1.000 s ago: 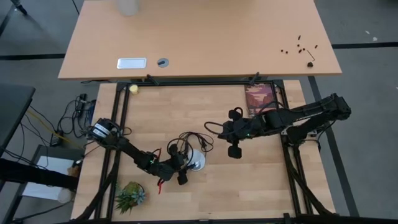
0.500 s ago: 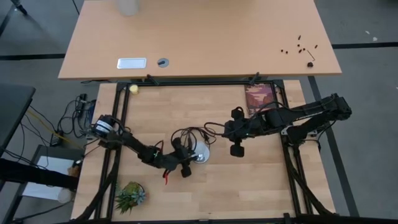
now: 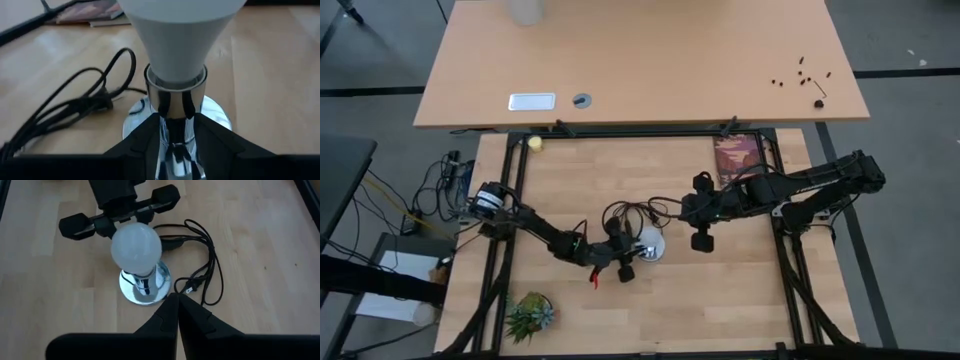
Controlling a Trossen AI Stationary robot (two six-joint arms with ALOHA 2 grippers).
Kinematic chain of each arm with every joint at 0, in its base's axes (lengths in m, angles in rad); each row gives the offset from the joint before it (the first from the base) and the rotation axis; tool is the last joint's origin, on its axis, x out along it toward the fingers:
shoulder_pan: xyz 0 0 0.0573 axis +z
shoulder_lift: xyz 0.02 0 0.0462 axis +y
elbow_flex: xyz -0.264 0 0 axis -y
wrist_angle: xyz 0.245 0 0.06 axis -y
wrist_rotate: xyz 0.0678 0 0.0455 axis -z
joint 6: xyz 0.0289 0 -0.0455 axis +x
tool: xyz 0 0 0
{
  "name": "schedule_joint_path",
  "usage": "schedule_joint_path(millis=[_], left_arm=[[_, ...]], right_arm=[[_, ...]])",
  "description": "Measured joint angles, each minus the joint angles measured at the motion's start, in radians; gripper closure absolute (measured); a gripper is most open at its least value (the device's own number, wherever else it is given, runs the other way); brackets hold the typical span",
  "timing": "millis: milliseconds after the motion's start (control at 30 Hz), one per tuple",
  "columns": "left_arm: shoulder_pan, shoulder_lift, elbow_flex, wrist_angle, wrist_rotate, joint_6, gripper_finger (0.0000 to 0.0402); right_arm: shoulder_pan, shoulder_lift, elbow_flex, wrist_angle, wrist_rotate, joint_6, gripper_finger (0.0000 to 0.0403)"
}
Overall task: Screw lightbulb
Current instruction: Insert the lightbulb into the silver lamp
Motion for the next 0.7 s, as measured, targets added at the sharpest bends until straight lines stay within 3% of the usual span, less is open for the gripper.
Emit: schedule_joint_path(millis=[267, 500, 700], left_arm=[[0.042, 0.0, 0.015, -0.004, 0.069, 0.018, 0.0278], [0.046, 0.0, 0.015, -0.011, 0.083, 0.015, 0.0278], [0.061, 0.0, 0.016, -0.027, 0.083, 0.016, 0.0278]], right_arm=[[0.029, 0.009, 0.0, -0.015, -0.001, -0.059, 0.0349], [0.048, 0.019, 0.008, -0.013, -0.021, -0.114, 0.0266], [0.047, 0.147, 0.184, -0.15, -0.041, -0.143, 0.0188]])
